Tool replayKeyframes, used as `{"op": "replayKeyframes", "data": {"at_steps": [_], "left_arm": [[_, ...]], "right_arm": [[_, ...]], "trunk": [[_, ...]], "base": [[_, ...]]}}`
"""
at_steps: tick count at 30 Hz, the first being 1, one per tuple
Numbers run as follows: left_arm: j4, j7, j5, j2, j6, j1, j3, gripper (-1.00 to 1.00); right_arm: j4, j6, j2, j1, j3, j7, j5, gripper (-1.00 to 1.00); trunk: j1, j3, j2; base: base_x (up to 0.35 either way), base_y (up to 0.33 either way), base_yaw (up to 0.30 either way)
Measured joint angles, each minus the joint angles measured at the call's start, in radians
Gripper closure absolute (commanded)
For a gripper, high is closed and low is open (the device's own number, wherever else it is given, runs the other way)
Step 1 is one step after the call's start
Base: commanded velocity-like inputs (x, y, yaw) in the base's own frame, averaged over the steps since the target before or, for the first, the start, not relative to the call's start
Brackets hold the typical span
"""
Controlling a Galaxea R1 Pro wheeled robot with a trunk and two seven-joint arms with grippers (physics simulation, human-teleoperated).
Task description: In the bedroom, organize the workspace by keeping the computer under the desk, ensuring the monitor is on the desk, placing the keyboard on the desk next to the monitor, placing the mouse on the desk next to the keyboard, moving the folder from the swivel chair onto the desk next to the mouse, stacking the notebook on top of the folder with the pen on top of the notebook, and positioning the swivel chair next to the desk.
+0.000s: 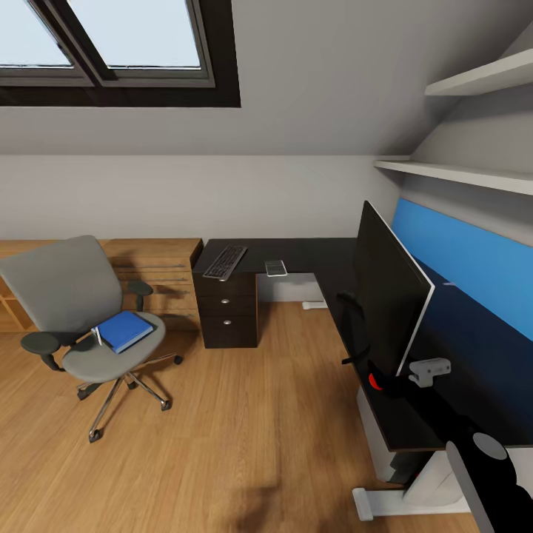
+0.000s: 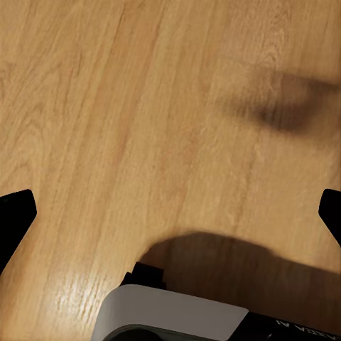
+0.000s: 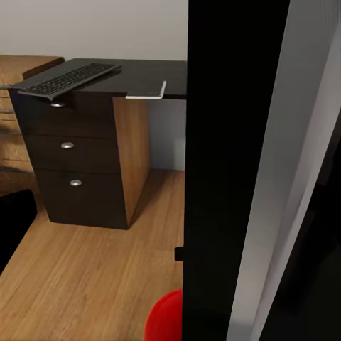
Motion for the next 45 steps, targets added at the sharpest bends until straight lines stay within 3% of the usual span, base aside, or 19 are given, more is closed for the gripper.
{"op": "replayKeyframes", "data": {"at_steps": [45], "left_arm": [[0.0,0.0,0.0,0.002,0.0,0.0,0.001,-1.0]], "right_arm": [[0.002,0.002,0.004,0.005,0.003,0.071,-0.001,-1.0]], "trunk": [[0.0,0.0,0.0]], "base": [[0.0,0.0,0.0]]}}
